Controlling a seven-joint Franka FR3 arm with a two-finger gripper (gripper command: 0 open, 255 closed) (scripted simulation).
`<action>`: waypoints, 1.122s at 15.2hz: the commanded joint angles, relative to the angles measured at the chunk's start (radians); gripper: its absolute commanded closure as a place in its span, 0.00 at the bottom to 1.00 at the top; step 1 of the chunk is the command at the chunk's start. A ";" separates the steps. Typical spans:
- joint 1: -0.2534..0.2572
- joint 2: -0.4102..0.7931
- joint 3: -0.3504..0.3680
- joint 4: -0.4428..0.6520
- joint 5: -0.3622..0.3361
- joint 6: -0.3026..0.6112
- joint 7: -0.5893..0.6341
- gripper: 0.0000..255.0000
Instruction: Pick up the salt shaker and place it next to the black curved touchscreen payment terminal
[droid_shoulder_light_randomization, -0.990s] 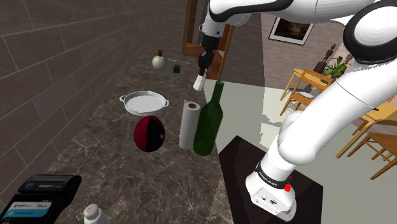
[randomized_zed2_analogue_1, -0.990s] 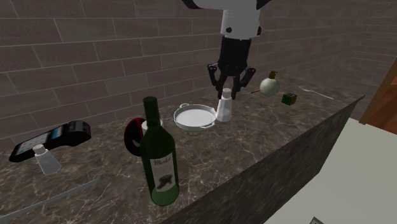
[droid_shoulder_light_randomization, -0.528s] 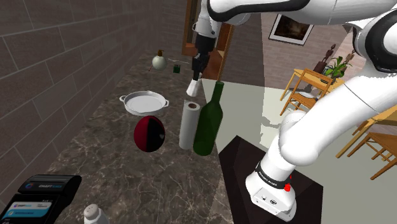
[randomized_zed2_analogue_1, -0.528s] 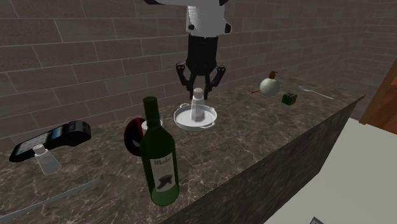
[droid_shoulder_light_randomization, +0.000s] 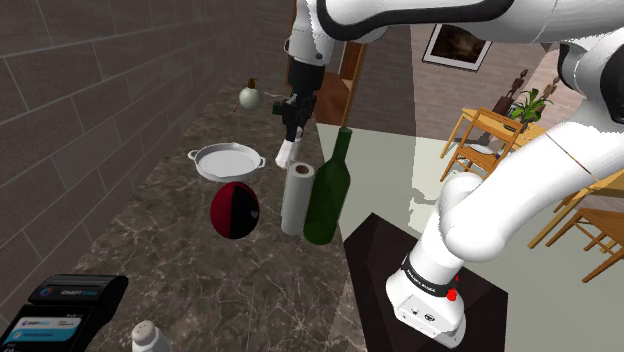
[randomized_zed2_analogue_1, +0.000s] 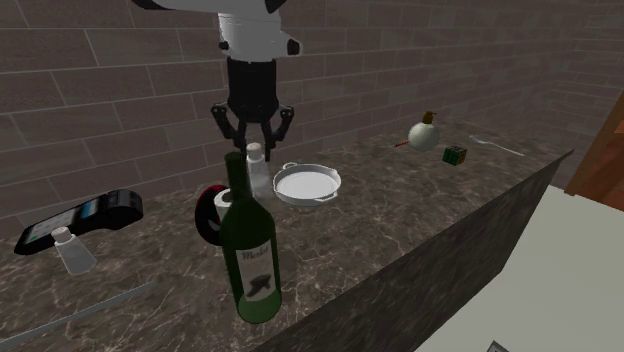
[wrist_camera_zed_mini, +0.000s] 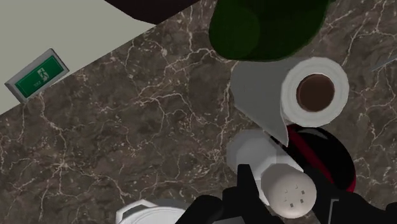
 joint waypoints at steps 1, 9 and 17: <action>0.021 -0.007 0.038 -0.008 0.016 0.005 0.053 1.00; 0.093 0.026 0.184 0.027 0.067 0.024 0.248 1.00; 0.153 0.130 0.332 0.133 0.080 0.045 0.454 1.00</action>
